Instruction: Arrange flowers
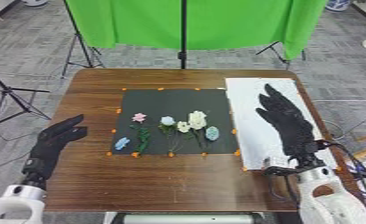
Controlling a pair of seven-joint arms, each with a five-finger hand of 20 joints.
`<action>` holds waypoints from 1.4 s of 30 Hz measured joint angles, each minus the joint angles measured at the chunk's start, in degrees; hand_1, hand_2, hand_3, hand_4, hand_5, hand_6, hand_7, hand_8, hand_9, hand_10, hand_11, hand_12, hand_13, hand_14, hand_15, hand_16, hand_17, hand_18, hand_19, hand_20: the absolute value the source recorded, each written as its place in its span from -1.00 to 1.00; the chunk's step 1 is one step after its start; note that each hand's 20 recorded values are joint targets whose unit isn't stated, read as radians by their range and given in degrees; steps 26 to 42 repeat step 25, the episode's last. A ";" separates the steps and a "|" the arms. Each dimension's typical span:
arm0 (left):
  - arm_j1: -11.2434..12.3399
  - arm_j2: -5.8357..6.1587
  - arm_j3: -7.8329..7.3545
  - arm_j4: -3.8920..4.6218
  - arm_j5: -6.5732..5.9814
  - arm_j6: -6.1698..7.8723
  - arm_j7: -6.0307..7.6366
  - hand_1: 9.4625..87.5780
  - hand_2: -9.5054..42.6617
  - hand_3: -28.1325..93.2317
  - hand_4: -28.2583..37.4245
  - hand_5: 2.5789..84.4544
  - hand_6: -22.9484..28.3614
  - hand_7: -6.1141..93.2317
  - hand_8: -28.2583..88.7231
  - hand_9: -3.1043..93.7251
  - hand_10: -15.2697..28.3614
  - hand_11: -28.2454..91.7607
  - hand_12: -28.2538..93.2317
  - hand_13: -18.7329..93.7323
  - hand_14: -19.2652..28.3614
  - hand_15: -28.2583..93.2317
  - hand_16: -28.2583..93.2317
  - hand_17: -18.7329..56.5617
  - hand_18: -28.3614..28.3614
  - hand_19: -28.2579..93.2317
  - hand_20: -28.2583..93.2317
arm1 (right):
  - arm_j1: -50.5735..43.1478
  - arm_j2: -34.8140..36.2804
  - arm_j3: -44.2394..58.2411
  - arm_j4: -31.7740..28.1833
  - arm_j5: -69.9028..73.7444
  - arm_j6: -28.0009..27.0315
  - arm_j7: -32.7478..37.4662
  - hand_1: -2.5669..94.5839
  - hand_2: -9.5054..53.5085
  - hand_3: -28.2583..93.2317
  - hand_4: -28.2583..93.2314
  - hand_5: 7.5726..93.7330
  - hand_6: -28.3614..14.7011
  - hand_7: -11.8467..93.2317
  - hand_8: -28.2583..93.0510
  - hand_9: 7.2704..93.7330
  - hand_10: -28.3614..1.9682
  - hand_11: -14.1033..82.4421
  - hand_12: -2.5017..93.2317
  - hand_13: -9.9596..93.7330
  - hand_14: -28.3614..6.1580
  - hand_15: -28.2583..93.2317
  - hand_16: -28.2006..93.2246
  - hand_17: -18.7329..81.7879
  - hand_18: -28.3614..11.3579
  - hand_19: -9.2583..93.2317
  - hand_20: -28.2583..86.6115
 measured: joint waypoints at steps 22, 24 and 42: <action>-2.99 -4.48 0.46 -0.65 4.05 -1.65 1.70 -0.43 -0.34 0.56 -0.57 -0.02 0.13 -0.68 -0.62 0.01 0.37 -0.20 -0.37 0.00 0.60 -0.23 -0.56 -0.35 0.45 -0.32 -0.30 | -1.47 -5.93 6.15 0.16 9.58 -1.09 -4.60 -0.87 -0.88 0.78 -0.83 -0.32 0.32 -0.64 -0.66 -0.33 -0.07 -0.64 -0.70 -0.37 -0.07 -0.50 -0.26 -0.40 -0.25 -0.73 -0.12; -3.90 -6.38 1.01 -0.42 4.34 -1.52 2.57 -0.43 -0.34 0.56 -0.57 -0.02 0.12 -0.68 -0.62 0.01 0.37 -0.20 -0.37 0.00 0.60 -0.23 -0.56 -0.35 0.45 -0.32 -0.30 | -0.11 -6.53 6.71 0.83 9.46 -1.09 -5.57 -0.86 -0.89 0.79 -0.83 -0.33 0.32 -0.64 -0.66 -0.33 -0.07 -0.64 -0.70 -0.37 -0.08 -0.49 -0.26 -0.40 -0.25 -0.73 -0.12; -4.57 -7.43 1.43 -0.18 4.50 -1.52 3.09 -0.43 -0.35 0.56 -0.57 -0.01 0.12 -0.68 -0.62 0.01 0.37 -0.20 -0.37 0.01 0.60 -0.23 -0.56 -0.35 0.45 -0.32 -0.30 | 0.52 -6.69 6.87 1.01 9.47 -1.09 -6.05 -0.86 -0.90 0.79 -0.83 -0.33 0.32 -0.64 -0.66 -0.33 -0.07 -0.64 -0.70 -0.37 -0.08 -0.49 -0.26 -0.40 -0.25 -0.73 -0.11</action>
